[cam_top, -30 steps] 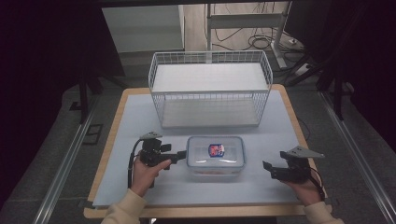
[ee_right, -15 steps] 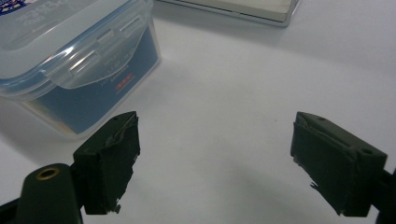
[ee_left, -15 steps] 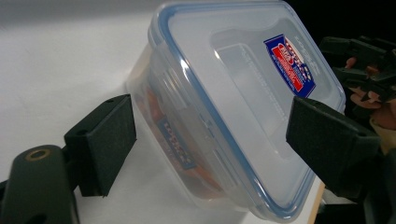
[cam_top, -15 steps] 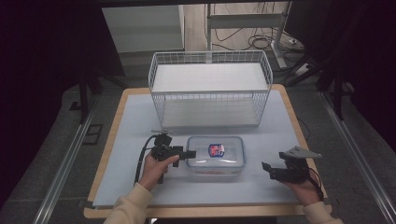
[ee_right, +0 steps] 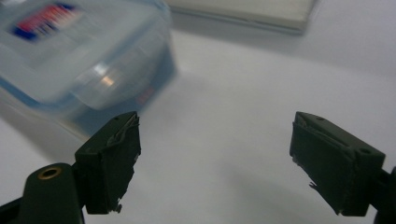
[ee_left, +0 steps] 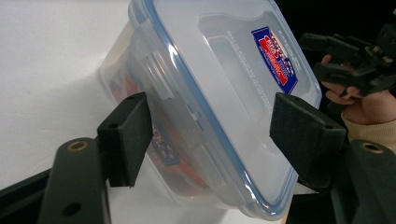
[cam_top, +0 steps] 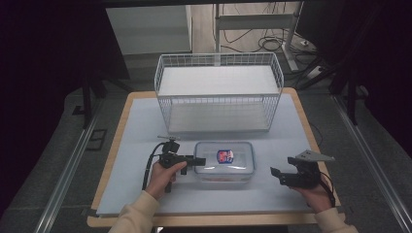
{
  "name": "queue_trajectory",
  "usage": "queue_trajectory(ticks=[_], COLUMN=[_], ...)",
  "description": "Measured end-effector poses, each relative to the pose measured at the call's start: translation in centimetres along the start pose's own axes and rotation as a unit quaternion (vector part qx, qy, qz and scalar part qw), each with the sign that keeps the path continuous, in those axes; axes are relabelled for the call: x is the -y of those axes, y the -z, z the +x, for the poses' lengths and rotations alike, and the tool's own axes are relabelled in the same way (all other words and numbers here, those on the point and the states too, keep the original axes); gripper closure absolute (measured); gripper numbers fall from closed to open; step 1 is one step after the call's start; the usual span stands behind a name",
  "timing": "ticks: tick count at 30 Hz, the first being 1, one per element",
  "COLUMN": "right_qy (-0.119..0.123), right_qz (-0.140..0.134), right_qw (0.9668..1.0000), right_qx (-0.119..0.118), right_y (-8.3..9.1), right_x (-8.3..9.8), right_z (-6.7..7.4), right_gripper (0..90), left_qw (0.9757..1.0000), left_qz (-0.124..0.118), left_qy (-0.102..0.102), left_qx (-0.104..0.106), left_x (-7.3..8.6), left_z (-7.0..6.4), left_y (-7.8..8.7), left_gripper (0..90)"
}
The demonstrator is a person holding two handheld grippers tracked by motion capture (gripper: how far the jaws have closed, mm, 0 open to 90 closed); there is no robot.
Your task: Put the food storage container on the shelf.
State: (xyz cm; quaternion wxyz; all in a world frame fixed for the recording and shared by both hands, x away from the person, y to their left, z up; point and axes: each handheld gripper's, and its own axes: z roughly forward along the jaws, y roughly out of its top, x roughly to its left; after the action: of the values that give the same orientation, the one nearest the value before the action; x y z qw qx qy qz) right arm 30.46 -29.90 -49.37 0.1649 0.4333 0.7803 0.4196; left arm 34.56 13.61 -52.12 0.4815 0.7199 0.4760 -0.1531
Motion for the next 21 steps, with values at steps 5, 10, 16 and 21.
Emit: queue_trajectory(ticks=[5, 10, 16, 21], right_qy=[-0.028, -0.054, -0.096, -0.130], right_qz=[0.003, 0.046, 0.077, 0.089], right_qw=[0.9971, 0.9903, 0.9803, 0.9706], right_qx=[-0.070, -0.119, -0.155, -0.182], right_y=[-0.6, -3.3, -5.6, -7.0], right_x=[-2.4, -4.1, -4.7, -4.7], right_z=[1.2, 2.4, 2.4, 1.9], right_gripper=[16.1, 15.4, 15.2, 17.6], left_qw=[1.0000, 1.0000, 1.0000, 0.9999], left_qz=[0.001, 0.000, -0.001, -0.003], left_qy=[0.002, 0.003, 0.003, 0.002], left_qx=[0.005, 0.008, 0.009, 0.009], left_x=[0.0, 0.0, 0.0, 0.1], left_z=[0.1, 0.3, 0.3, 0.4], left_y=[0.1, 0.1, 0.1, 0.1], left_gripper=[32.3, 32.9, 33.0, 33.0])
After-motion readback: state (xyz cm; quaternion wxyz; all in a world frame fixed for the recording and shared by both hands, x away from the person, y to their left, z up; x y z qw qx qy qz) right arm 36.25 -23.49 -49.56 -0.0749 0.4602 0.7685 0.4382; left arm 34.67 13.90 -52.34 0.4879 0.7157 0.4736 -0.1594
